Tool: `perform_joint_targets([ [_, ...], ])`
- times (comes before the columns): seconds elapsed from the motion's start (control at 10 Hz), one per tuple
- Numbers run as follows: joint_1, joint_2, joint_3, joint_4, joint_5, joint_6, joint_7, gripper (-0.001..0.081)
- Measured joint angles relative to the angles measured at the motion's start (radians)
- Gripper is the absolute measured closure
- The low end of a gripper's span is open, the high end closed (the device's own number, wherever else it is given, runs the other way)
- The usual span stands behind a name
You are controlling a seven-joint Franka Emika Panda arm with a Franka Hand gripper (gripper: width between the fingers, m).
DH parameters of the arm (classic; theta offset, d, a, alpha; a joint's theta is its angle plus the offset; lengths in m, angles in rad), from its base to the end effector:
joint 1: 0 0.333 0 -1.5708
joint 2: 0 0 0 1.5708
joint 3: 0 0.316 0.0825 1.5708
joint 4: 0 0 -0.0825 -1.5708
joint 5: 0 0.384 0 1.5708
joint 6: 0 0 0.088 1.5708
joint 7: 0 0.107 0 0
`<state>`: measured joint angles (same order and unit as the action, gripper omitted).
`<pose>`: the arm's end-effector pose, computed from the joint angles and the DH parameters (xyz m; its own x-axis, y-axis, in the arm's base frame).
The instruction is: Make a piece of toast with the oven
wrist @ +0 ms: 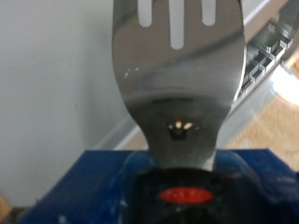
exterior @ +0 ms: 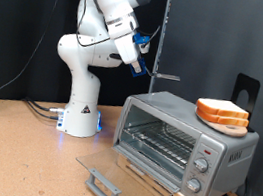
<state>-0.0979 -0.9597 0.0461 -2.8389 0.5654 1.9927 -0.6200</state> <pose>0.2839 0.0174 0.4552 0.9085 0.2605 0.3269 0.3733 -0.8575 -0.3541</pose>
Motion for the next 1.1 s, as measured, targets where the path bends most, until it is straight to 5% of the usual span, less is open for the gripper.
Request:
perform_joint_targets([
  [0.4, -0.052, 0.027, 0.065, 0.014, -0.166, -0.029, 0.031, 0.0381],
  [1.1, -0.062, 0.134, 0.073, 0.047, -0.077, 0.029, 0.072, 0.0381],
])
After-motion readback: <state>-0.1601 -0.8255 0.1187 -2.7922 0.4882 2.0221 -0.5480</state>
